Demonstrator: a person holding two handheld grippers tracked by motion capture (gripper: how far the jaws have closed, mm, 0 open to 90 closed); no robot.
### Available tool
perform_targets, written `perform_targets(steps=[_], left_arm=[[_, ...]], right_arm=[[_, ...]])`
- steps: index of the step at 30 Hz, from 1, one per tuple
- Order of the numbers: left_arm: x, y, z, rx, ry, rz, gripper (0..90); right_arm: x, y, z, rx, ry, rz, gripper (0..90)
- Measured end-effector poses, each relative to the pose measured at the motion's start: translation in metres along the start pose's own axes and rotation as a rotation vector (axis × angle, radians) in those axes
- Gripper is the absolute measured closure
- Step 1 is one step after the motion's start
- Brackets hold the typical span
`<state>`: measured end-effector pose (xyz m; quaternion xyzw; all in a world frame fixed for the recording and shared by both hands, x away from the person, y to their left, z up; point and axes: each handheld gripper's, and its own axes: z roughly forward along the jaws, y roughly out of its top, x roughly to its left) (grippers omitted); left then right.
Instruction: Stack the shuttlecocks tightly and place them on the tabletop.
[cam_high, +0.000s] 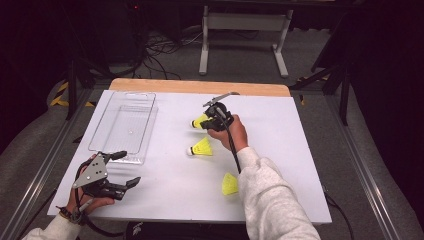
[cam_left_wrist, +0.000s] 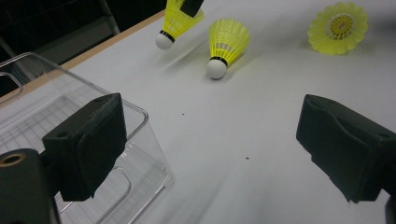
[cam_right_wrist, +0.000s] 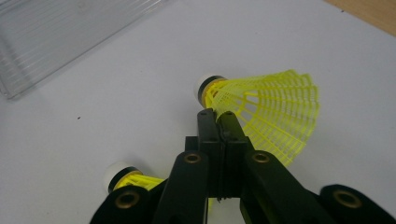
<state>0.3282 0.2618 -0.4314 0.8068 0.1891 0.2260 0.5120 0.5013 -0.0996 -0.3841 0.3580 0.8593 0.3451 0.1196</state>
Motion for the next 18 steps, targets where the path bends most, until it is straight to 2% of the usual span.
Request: perform_targets(steps=[1, 2, 5, 6, 12, 18], left_arm=[[0.0, 0.0, 0.0, -0.001, 0.001, 0.0, 9.4], [0.0, 0.0, 0.0, -0.003, 0.0, 0.0, 9.4], [-0.001, 0.001, 0.001, 0.003, -0.002, 0.004, 9.4], [-0.001, 0.001, 0.001, 0.003, -0.002, 0.005, 9.4], [-0.002, 0.001, 0.001, 0.005, -0.009, 0.007, 9.4], [-0.002, 0.001, 0.001, 0.002, -0.01, 0.006, 9.3]], right_arm=[[0.0, -0.002, -0.009, -0.015, 0.002, -0.013, 90.0], [0.0, -0.002, -0.009, -0.015, 0.002, -0.013, 90.0], [0.0, -0.007, -0.024, -0.037, -0.001, -0.049, 90.0], [0.0, -0.009, -0.028, -0.044, 0.008, -0.043, 90.0], [0.0, -0.022, -0.049, -0.067, 0.009, -0.081, 90.0], [-0.004, -0.035, -0.063, -0.08, 0.021, -0.09, 90.0]])
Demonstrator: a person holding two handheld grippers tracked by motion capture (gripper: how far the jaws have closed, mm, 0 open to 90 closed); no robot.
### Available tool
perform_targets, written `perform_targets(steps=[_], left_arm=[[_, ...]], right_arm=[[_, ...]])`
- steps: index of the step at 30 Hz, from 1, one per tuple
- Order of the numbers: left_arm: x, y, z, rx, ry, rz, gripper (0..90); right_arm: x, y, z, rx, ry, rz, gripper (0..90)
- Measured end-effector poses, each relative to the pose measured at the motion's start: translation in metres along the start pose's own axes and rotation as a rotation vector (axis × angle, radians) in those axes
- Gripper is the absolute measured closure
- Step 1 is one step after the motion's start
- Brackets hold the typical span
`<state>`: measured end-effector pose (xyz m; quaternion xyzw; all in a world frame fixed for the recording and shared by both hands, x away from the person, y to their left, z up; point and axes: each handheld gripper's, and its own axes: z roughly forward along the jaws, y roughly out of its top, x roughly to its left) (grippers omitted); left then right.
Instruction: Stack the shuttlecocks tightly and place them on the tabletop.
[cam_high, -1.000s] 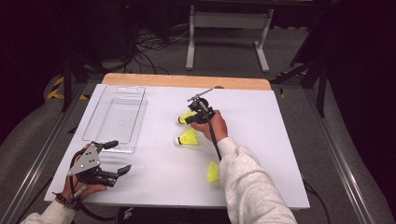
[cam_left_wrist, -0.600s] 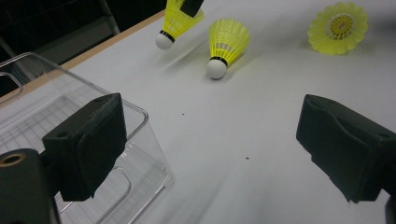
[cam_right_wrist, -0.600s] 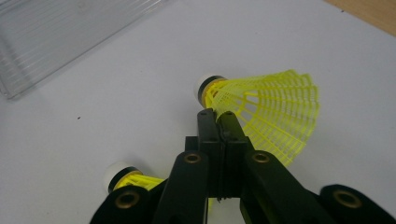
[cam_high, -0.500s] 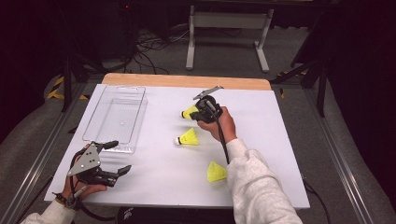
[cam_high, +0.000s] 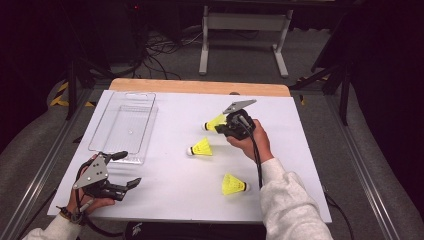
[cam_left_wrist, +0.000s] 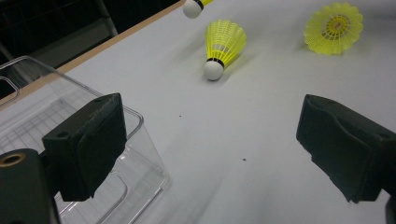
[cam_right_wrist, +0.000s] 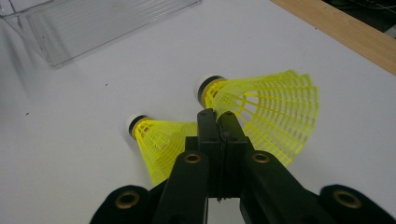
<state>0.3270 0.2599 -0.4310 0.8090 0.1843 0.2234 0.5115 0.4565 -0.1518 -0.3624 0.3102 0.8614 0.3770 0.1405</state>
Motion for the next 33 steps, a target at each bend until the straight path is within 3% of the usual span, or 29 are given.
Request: perform_targets(steps=[6, 11, 12, 22, 33], left_arm=[[-0.001, 0.001, 0.001, 0.007, 0.0, 0.008, 9.3], [-0.001, 0.001, 0.001, 0.006, 0.004, 0.005, 9.3], [-0.001, 0.001, 0.001, 0.007, 0.003, 0.005, 9.4], [-0.001, 0.001, 0.002, 0.011, -0.002, 0.004, 10.1], [0.0, 0.001, 0.002, 0.015, -0.007, 0.008, 11.6]], right_arm=[[0.001, -0.02, -0.01, 0.019, 0.013, -0.018, 90.0], [0.002, -0.029, -0.009, 0.032, 0.028, -0.018, 90.0], [0.003, -0.034, -0.006, 0.054, 0.039, -0.023, 90.0], [0.009, -0.044, 0.001, 0.073, 0.102, -0.025, 90.0], [0.023, -0.046, 0.018, 0.068, 0.187, -0.027, 89.7]])
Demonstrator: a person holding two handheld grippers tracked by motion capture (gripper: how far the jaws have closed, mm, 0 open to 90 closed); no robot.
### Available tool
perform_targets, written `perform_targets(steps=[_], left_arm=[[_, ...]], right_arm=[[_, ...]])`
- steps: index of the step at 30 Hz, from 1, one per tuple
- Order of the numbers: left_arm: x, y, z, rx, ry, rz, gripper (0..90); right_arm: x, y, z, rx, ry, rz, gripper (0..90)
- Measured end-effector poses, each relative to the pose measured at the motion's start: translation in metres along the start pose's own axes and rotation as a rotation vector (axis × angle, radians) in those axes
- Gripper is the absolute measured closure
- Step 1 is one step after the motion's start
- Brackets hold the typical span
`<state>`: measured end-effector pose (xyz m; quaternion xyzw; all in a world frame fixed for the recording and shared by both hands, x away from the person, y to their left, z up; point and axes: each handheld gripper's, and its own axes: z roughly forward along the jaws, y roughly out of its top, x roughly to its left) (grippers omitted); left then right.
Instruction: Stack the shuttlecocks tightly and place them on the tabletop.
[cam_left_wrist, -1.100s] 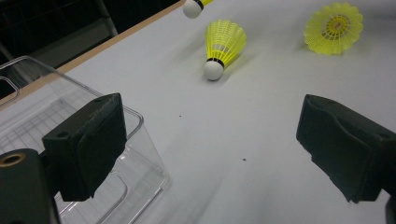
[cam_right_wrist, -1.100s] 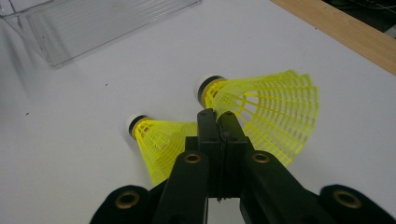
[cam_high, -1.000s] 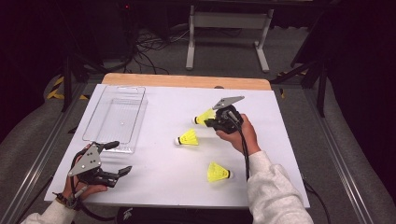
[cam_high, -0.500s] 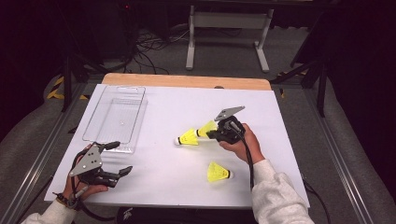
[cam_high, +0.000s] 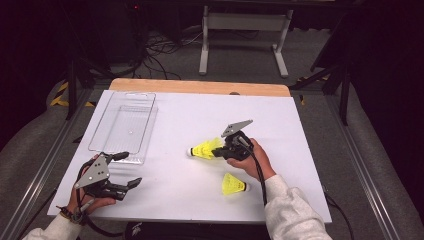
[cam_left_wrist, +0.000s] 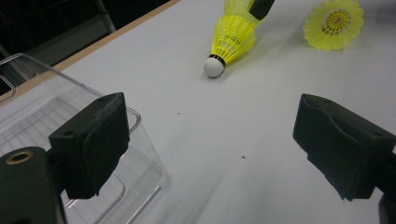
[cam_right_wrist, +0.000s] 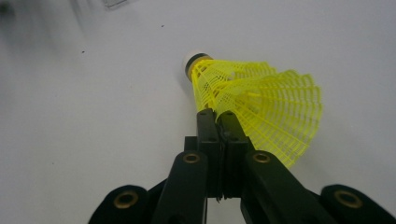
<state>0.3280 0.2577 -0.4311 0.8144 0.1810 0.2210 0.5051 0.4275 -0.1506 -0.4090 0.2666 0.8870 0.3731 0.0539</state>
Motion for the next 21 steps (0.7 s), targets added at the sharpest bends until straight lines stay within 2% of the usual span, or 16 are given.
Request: perform_targets(steps=[6, 16, 21], left_arm=[[0.0, 0.0, 0.0, 0.003, 0.0, 0.0, 12.1], [0.0, 0.0, 0.001, 0.012, -0.008, 0.005, 12.1], [-0.001, 0.0, 0.002, 0.013, -0.008, 0.005, 12.2]], right_arm=[[0.004, -0.001, 0.01, 0.001, 0.021, 0.002, 88.5], [0.003, -0.001, 0.02, 0.022, 0.015, 0.004, 80.1], [0.002, -0.003, 0.022, 0.053, 0.036, 0.01, 70.2]])
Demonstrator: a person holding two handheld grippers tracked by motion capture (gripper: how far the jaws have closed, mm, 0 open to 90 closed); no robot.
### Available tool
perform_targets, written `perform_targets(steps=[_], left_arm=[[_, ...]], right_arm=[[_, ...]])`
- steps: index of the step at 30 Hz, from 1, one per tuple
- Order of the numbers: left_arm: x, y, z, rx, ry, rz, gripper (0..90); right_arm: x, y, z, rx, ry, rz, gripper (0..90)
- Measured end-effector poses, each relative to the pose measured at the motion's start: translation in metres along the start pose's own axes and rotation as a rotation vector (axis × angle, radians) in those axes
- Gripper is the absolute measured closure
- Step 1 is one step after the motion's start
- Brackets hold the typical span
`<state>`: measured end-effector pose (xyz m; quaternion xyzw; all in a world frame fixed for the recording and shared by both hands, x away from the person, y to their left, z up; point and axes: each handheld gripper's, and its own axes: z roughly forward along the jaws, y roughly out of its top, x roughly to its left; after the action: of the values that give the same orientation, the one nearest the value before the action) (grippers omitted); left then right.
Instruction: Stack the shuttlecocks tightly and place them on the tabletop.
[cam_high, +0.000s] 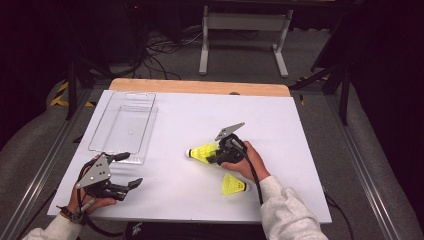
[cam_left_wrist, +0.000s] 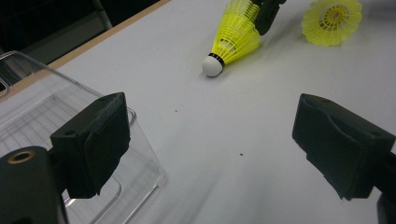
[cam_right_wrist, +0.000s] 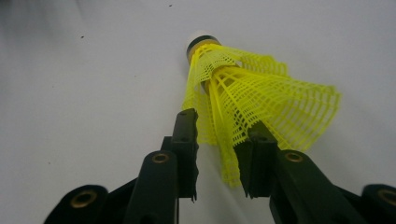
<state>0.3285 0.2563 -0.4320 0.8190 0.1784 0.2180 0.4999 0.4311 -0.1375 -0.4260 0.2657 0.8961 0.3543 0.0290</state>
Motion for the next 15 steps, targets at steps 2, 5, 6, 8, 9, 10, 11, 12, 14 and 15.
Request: perform_targets(steps=[2, 5, 6, 8, 9, 10, 11, 12, 14, 15], left_arm=[[0.0, 0.0, 0.0, 0.0, 0.0, 0.0, 12.2], [0.0, 0.0, 0.0, 0.001, 0.002, 0.0, 12.2], [0.0, 0.0, 0.0, 0.002, 0.003, 0.0, 12.2], [0.0, 0.0, 0.0, 0.007, 0.002, 0.002, 12.3], [0.0, 0.0, 0.0, 0.008, 0.003, 0.004, 12.3], [0.0, 0.0, 0.0, 0.009, 0.003, 0.004, 12.3], [0.0, 0.0, 0.001, 0.01, 0.003, 0.004, 12.4], [0.0, 0.0, 0.001, 0.007, 0.001, 0.003, 12.3], [0.0, 0.001, 0.001, 0.012, 0.0, 0.007, 12.6], [0.0, 0.001, 0.001, 0.012, -0.001, 0.008, 12.6]], right_arm=[[0.0, -0.001, 0.0, 0.004, 0.001, 0.001, 66.9], [0.001, -0.001, -0.005, 0.004, -0.006, 0.005, 62.1], [0.002, -0.001, -0.007, -0.001, -0.009, 0.003, 62.2], [0.002, -0.002, -0.012, -0.009, -0.009, 0.0, 65.9], [0.003, -0.002, -0.014, -0.008, -0.008, -0.005, 69.5], [0.004, -0.002, -0.016, -0.006, 0.0, -0.011, 74.7], [0.005, -0.003, -0.016, 0.0, 0.005, -0.02, 76.8], [0.006, -0.002, -0.016, 0.006, -0.004, -0.027, 78.1], [0.008, -0.002, -0.015, 0.007, 0.0, -0.039, 82.3], [0.008, -0.001, -0.014, 0.006, -0.007, -0.045, 83.8]])
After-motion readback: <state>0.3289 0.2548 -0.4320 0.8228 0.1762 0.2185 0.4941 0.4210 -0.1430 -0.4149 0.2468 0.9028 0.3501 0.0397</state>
